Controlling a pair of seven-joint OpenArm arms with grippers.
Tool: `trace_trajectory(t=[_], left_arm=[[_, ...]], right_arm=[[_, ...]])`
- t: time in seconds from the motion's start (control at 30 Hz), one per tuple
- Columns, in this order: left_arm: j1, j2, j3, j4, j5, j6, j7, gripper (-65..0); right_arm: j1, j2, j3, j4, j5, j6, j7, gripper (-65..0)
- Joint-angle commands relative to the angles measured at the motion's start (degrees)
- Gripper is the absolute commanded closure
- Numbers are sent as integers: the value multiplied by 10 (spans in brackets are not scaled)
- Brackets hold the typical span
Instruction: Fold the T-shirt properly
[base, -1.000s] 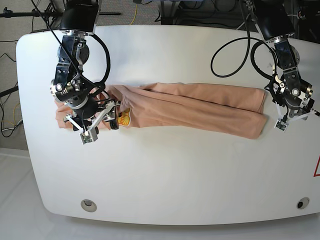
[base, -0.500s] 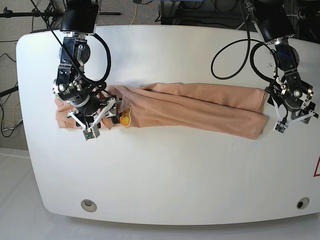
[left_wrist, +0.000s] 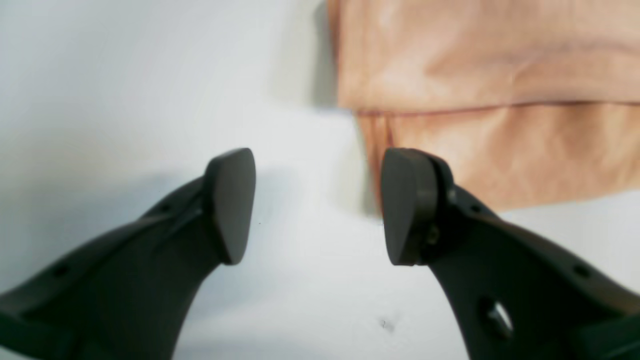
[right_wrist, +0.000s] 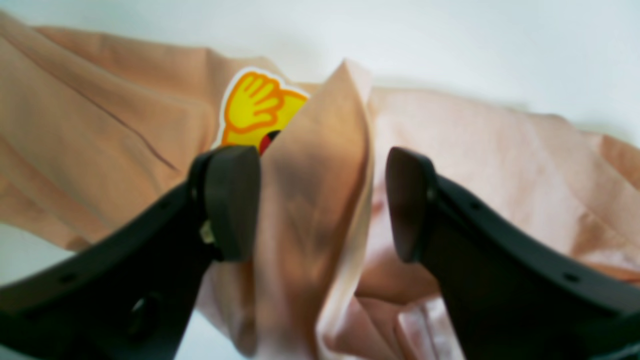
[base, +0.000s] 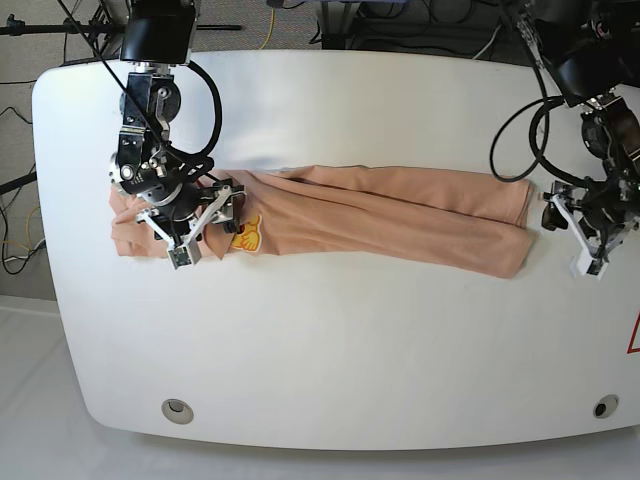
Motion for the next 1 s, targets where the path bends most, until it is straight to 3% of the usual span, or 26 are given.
trace_trajectory(t=[0.0, 0.3, 0.97], left_arm=[[-21, -19, -37, -16, -20, -1, 18, -385], [-24, -34, -92, -83, -42, -1, 51, -453], [-44, -29, -76, -147, -27, -1, 14, -423]], right_arm=[[6, 5, 1, -2, 6, -1, 12, -381], [-2, 5, -1, -11, 3, -1, 11, -381], [-2, 0, -22, -23, 2, -1, 13, -383]])
